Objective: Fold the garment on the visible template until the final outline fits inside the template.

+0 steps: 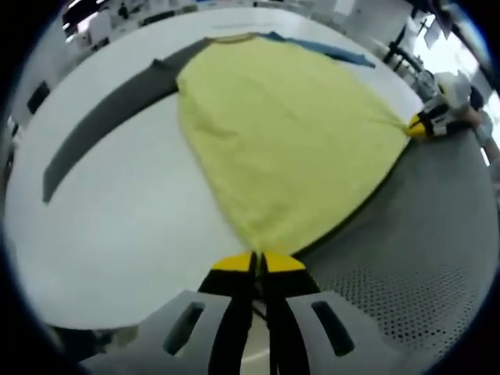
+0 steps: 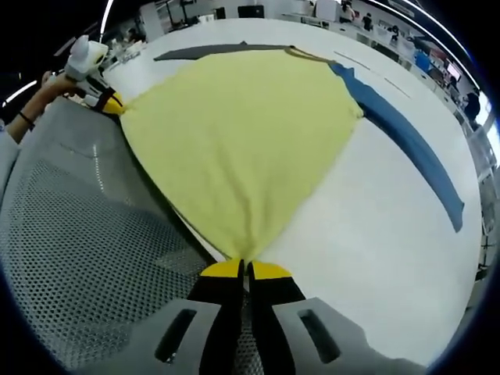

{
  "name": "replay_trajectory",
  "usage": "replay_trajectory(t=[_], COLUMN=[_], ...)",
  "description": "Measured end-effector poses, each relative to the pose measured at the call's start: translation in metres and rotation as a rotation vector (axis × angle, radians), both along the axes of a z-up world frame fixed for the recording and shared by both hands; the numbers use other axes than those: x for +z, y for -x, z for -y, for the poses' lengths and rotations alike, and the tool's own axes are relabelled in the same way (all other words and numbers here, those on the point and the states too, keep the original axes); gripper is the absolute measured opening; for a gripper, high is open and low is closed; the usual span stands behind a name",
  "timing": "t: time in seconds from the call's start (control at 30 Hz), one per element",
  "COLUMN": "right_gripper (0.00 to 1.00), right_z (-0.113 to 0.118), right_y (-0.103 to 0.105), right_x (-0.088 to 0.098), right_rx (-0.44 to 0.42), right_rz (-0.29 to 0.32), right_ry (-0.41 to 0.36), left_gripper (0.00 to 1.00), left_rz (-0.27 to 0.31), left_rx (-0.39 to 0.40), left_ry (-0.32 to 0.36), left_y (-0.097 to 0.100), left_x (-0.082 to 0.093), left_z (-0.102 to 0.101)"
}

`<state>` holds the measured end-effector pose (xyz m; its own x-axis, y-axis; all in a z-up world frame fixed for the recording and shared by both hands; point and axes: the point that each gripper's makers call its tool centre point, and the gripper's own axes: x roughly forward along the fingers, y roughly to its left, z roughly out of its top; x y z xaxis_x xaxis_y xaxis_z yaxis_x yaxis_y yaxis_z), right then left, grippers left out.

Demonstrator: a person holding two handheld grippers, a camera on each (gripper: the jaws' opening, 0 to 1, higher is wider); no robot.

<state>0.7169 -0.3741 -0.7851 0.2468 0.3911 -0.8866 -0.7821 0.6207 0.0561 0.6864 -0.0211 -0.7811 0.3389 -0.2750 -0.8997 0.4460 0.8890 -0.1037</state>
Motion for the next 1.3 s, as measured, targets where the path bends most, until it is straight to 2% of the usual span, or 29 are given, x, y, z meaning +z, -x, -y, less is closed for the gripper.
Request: replay_trajectory(t=[0.27, 0.53, 0.67, 0.8, 0.87, 1.07, 1.1, 1.2, 1.3], right_gripper=[0.04, 0.09, 0.12, 0.12, 0.12, 0.15, 0.15, 0.2, 0.26], right_z=[0.0, 0.002, 0.003, 0.003, 0.003, 0.002, 0.0, -0.002, -0.003], right_y=[0.0, -0.001, 0.001, -0.002, -0.003, -0.007, -0.008, -0.01, -0.015], right_x=[0.0, 0.0, 0.003, 0.009, 0.014, 0.027, 0.031, 0.038, 0.047], right_rx=[-0.009, -0.009, -0.012, -0.025, -0.027, -0.024, -0.026, -0.029, -0.03], right_rz=[0.004, 0.017, 0.008, 0.015, 0.027, 0.068, 0.081, 0.107, 0.143], right_ry=[-0.024, -0.014, -0.023, -0.047, -0.047, -0.056, -0.065, -0.078, -0.085], left_gripper=[0.01, 0.03, 0.03, 0.04, 0.04, 0.08, 0.09, 0.15, 0.13], left_rz=[0.009, 0.019, 0.03, 0.039, 0.06, 0.09, 0.11, 0.134, 0.155], left_rx=[-0.023, 0.004, 0.037, 0.039, 0.041, 0.031, 0.024, 0.013, 0.005], left_ry=[-0.002, 0.012, 0.058, 0.067, 0.047, 0.059, 0.059, 0.051, 0.048], left_y=[0.0, 0.001, 0.0, 0.0, -0.002, -0.005, -0.008, -0.011, -0.014], left_x=[0.0, 0.0, 0.005, 0.01, 0.014, 0.026, 0.03, 0.037, 0.045], left_z=[0.0, -0.002, -0.001, -0.001, -0.004, 0.0, 0.001, 0.001, 0.002])
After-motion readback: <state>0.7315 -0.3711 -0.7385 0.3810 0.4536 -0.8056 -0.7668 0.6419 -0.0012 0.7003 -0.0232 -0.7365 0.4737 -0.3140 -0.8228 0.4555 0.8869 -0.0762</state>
